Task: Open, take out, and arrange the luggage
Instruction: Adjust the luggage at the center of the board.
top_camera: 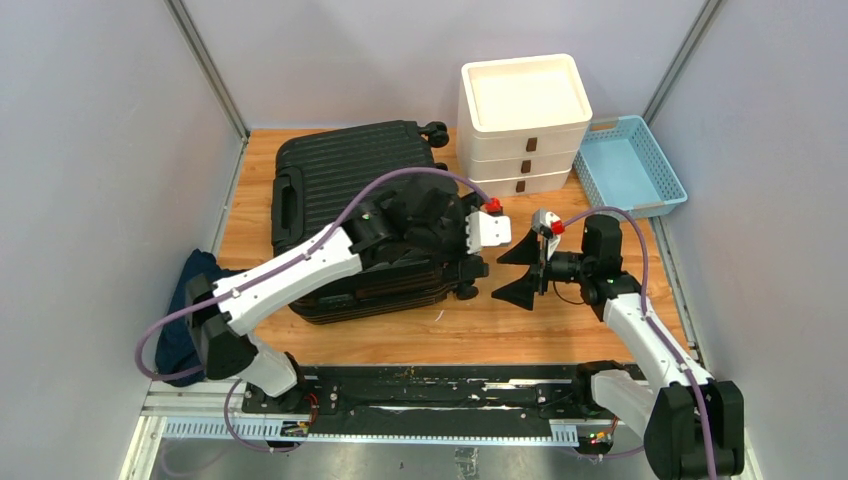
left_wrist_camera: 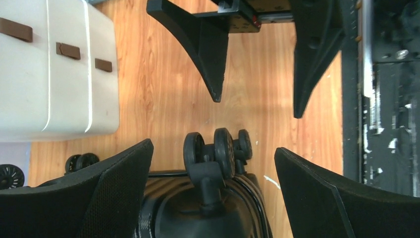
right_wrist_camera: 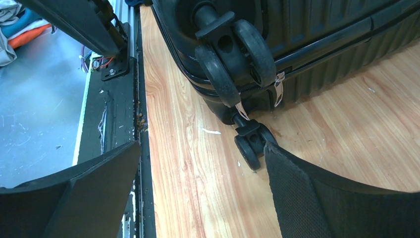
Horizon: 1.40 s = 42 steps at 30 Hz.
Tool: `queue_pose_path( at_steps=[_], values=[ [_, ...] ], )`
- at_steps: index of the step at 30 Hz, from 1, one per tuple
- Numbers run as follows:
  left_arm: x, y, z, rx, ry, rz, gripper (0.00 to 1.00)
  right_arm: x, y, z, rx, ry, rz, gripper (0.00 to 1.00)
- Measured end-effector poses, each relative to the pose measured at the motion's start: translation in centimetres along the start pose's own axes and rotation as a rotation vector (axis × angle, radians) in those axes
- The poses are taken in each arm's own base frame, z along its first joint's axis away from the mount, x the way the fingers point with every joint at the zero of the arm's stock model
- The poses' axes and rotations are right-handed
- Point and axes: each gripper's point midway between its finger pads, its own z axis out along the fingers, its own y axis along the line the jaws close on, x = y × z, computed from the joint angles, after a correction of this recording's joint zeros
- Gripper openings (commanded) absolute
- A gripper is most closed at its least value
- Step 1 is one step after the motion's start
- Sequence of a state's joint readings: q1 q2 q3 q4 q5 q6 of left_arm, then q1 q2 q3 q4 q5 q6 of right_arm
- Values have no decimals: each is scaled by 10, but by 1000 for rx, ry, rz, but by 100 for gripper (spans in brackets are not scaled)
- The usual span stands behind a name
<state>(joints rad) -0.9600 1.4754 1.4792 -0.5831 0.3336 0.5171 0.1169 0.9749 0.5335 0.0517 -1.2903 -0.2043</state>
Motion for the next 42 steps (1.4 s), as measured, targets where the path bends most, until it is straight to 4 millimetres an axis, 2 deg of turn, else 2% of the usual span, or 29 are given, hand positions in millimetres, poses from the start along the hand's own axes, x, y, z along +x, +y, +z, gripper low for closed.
queue_pose_path(
  at_steps=[5,10,18,21,26,35,40,42],
  values=[
    [21,7,23,-49,133,36,96,3,0,0,-3,1,-5,99],
    [43,18,32,-93,240,47,93,4,2,0,-15,2,-20,100],
    [38,26,28,-123,251,41,96,5,4,0,-22,4,-19,100],
    [27,31,25,-140,243,13,100,5,5,0,-29,3,-15,100],
    [15,41,25,-174,238,-42,99,5,5,0,-29,4,-14,100],
    [36,29,39,-121,312,-97,93,7,10,-2,-30,11,8,100],
    [44,25,41,-111,337,-108,93,8,10,-2,-30,14,13,100],
    [45,25,41,-109,340,-109,89,9,10,-2,-30,15,14,100]
  ],
)
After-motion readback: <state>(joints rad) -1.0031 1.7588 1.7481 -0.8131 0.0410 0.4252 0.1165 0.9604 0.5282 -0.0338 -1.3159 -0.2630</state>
